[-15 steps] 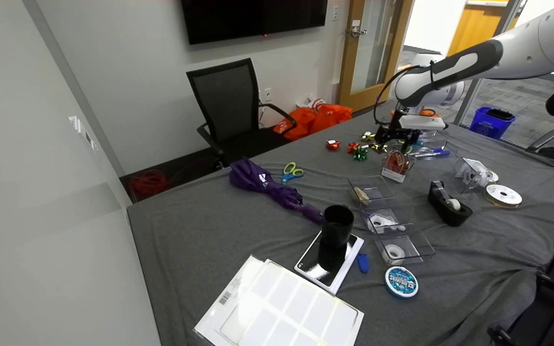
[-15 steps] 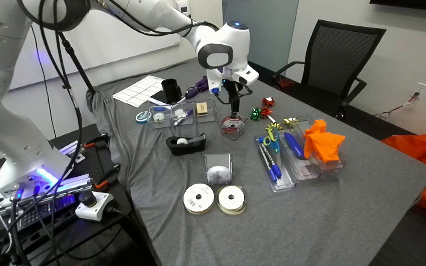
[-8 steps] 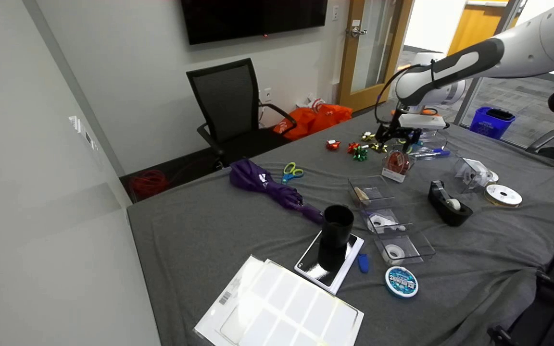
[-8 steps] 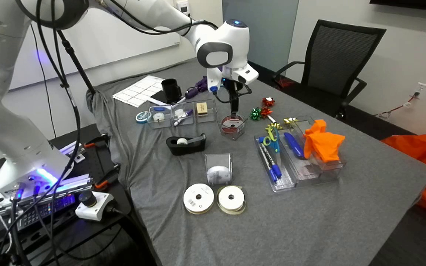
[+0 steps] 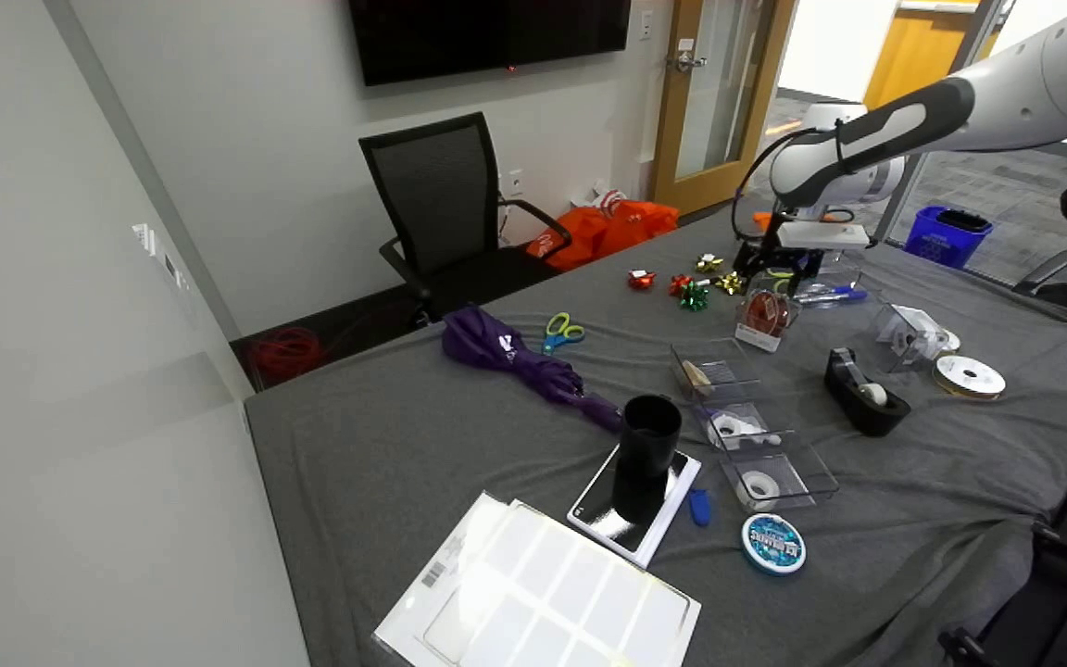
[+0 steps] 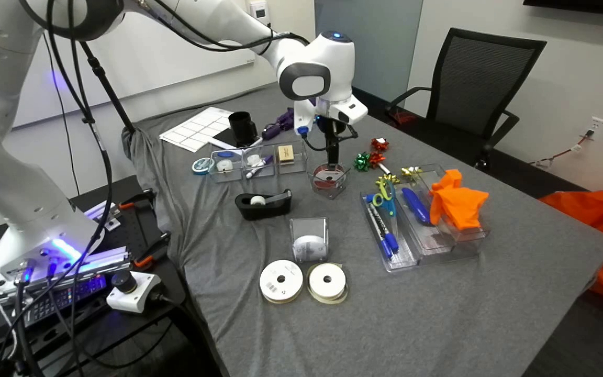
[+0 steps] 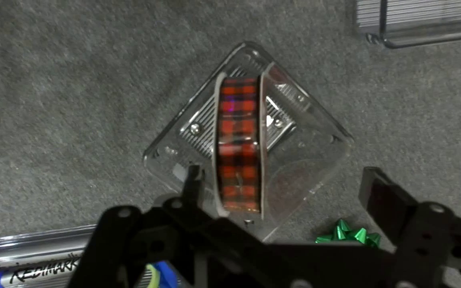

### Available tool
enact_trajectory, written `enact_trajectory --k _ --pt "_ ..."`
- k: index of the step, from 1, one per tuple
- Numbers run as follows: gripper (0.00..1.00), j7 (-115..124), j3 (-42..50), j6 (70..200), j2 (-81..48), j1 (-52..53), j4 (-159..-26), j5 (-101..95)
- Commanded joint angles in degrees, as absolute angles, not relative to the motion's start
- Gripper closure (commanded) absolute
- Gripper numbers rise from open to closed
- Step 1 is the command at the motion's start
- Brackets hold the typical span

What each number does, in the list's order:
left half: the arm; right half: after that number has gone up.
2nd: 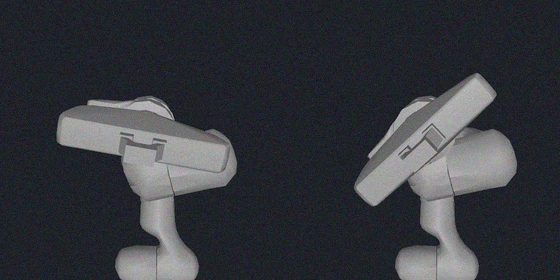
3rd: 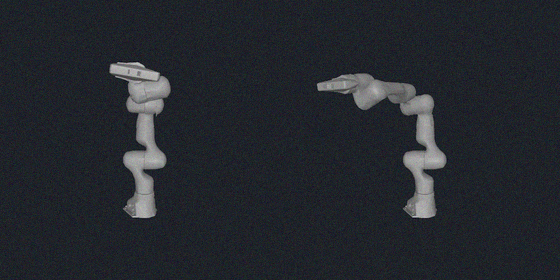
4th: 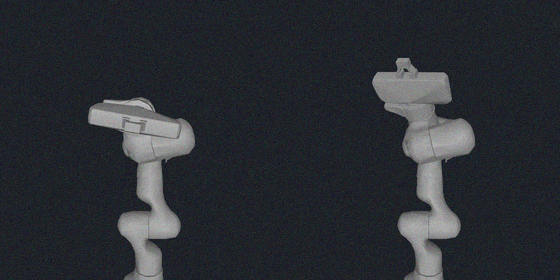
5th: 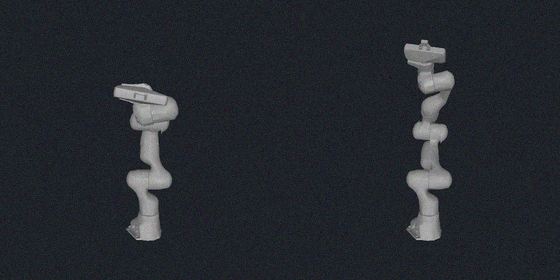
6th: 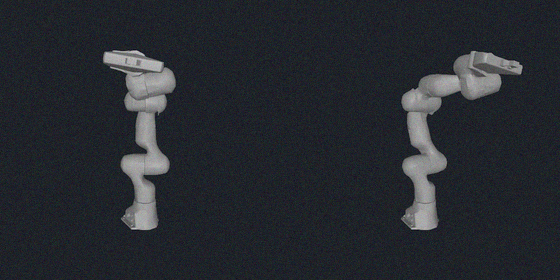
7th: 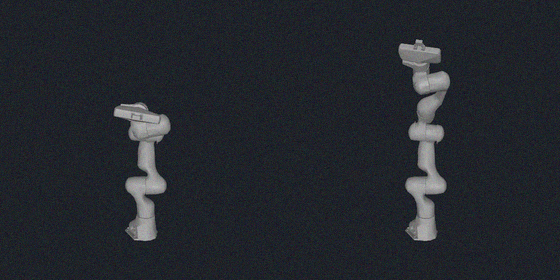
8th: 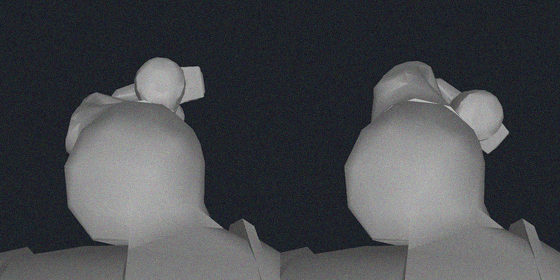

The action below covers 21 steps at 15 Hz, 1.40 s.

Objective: Move the white and red disc to the clear container on the left

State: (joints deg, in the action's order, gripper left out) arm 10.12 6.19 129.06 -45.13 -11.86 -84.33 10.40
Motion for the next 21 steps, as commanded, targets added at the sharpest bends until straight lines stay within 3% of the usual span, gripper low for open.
enact_trajectory --k 1,5,6,8,17,21 --pt "0.0 8.99 7.15 129.44 -42.61 -11.89 -88.28 9.28" --pt "0.0 6.5 6.05 130.51 -43.82 -13.03 -87.77 10.45" --pt "0.25 5.38 5.5 131.05 -44.1 -13.47 -87.72 11.03" --pt "0.33 4.58 5.17 131.78 -44.81 -13.68 -87.4 11.43" --pt "0.95 4.93 5.79 132.64 -44.78 -13.27 -88.61 10.48" --pt "0.93 4.6 5.52 131.6 -43.0 -13.17 -89.88 10.59"
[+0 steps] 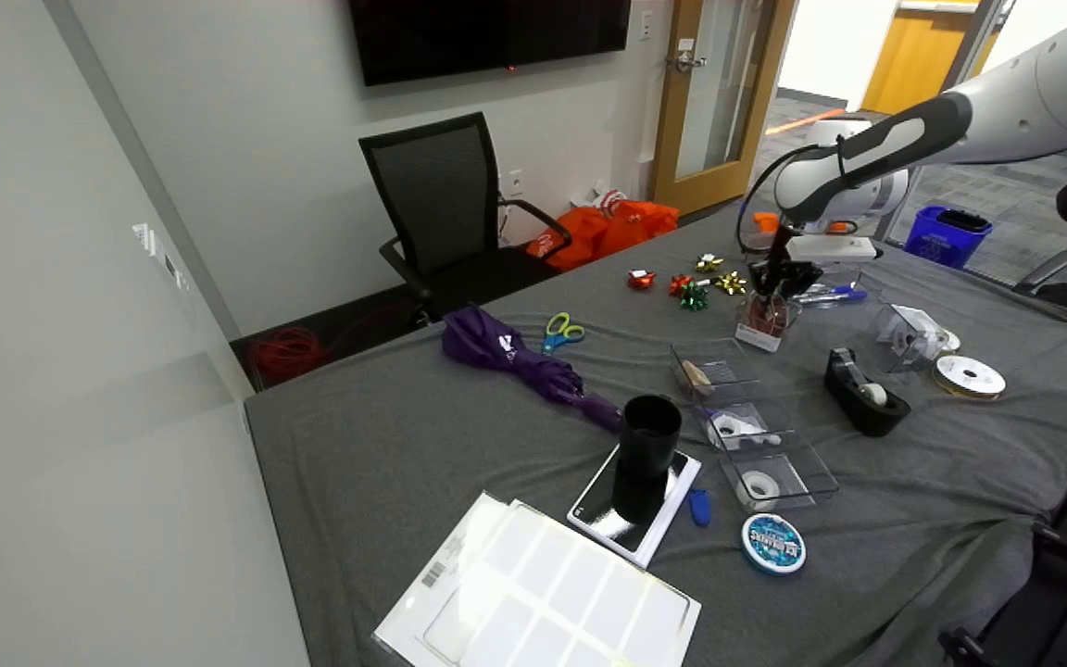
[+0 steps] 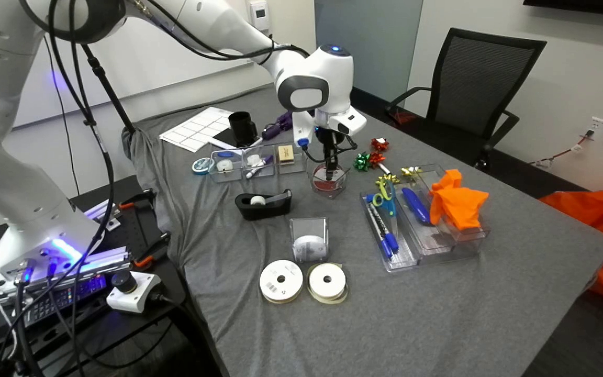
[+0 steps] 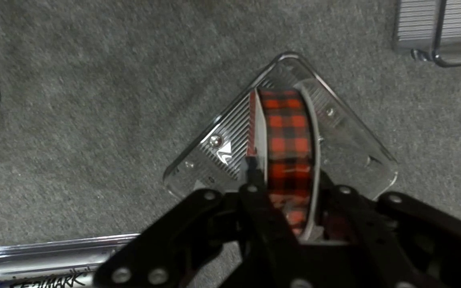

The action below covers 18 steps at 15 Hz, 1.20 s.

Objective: Move the white and red disc to the clear container on the left

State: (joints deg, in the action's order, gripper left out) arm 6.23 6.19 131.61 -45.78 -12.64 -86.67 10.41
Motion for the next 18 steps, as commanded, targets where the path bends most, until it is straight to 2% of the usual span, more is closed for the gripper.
enact_trajectory --k 1,18 --pt "0.93 4.43 5.35 131.4 -42.35 -13.19 -90.42 10.77" --pt "0.93 0.2 0.72 131.45 -28.55 -11.38 -104.0 17.03"
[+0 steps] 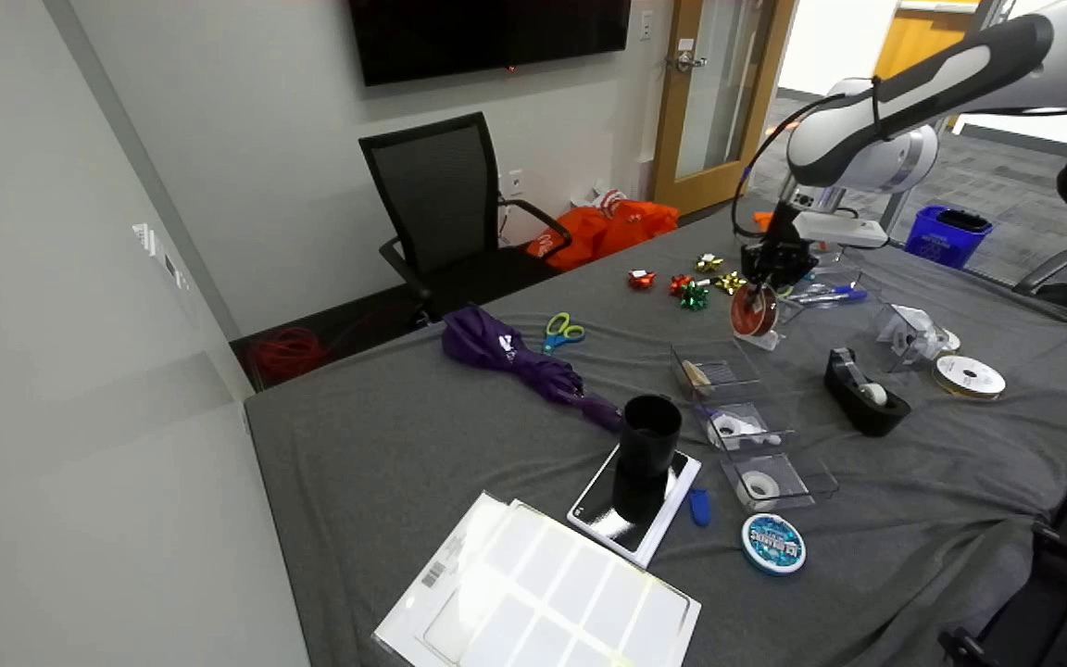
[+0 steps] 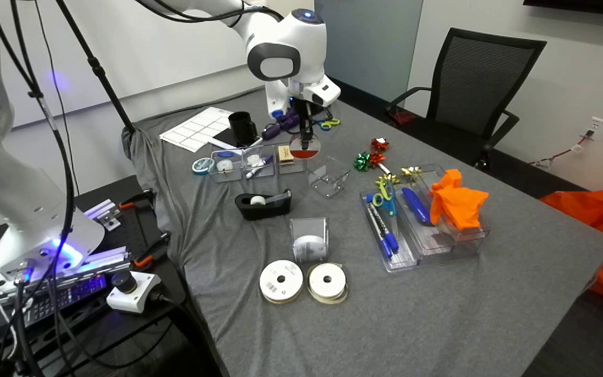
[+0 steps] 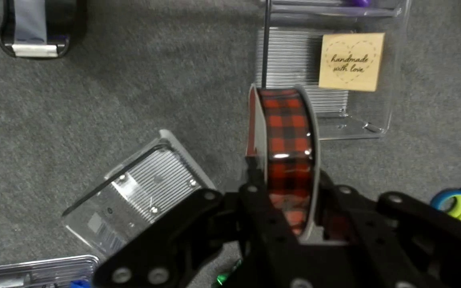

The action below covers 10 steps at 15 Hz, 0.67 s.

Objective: Move the white and red disc to the clear container on the left

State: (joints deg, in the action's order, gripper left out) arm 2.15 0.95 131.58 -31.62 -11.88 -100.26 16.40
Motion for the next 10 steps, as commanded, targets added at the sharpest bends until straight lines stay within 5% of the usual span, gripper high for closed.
enact_trajectory --k 1,10 --pt "0.93 0.04 0.79 130.88 -28.89 -10.57 -103.55 15.73" --pt "0.93 3.22 0.64 133.23 -34.02 -2.05 -100.38 7.12"
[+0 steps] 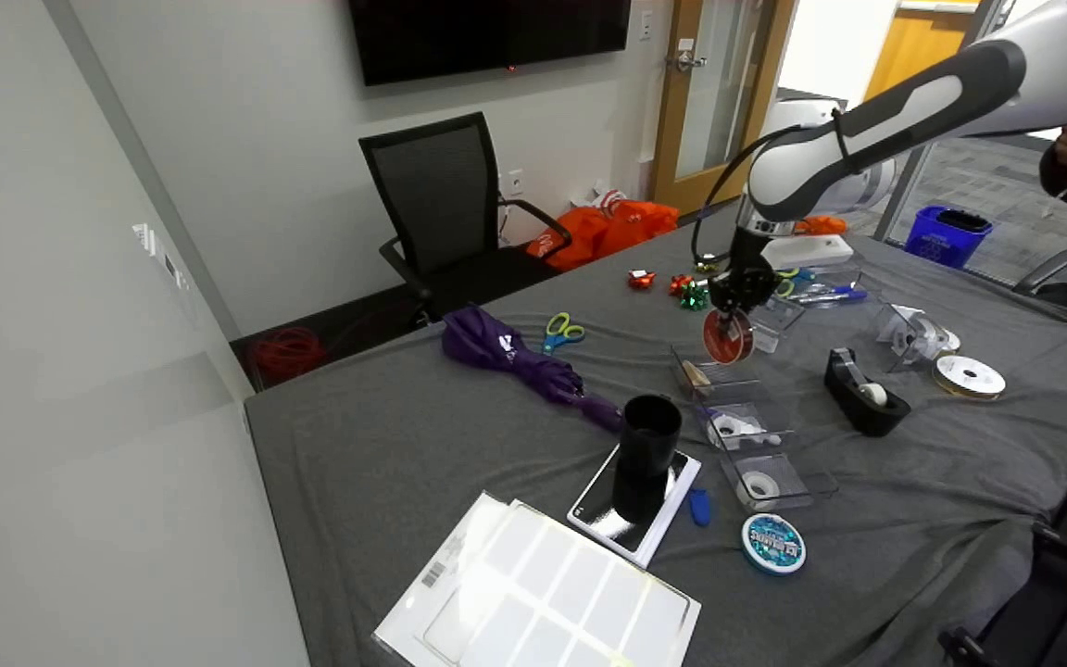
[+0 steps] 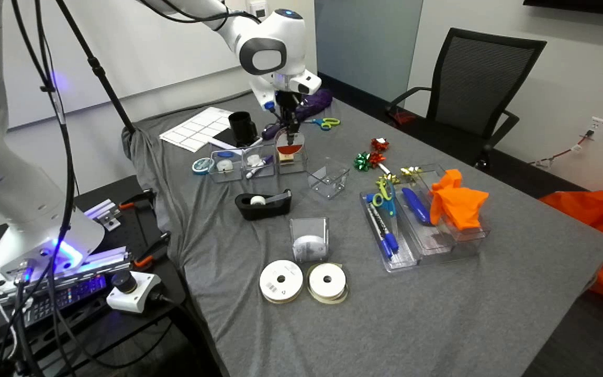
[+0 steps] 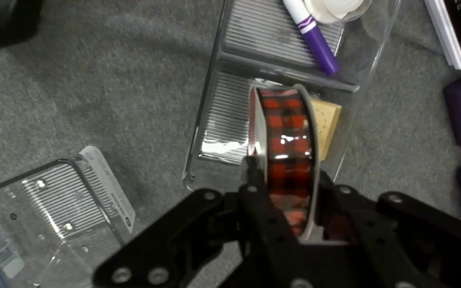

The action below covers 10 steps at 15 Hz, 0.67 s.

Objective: Move the white and red disc to the clear container on the left

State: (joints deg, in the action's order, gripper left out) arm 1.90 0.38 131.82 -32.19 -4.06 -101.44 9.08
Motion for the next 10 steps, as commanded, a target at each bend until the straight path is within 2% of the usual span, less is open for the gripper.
enact_trajectory --k 1,3,4,5,6,10 --pt "0.93 4.05 0.78 133.7 -34.9 -1.3 -99.81 6.58" --pt "0.93 7.63 1.6 135.32 -36.71 0.36 -98.68 5.45" --pt "0.45 9.32 1.82 136.62 -37.32 0.75 -98.4 5.48" --pt "0.45 10.99 2.08 137.14 -37.77 1.08 -98.06 5.41" --pt "0.39 11.93 2.18 137.39 -37.61 1.1 -98.26 5.61" --pt "0.1 10.62 1.26 139.81 -35.69 -0.45 -101.13 7.1"
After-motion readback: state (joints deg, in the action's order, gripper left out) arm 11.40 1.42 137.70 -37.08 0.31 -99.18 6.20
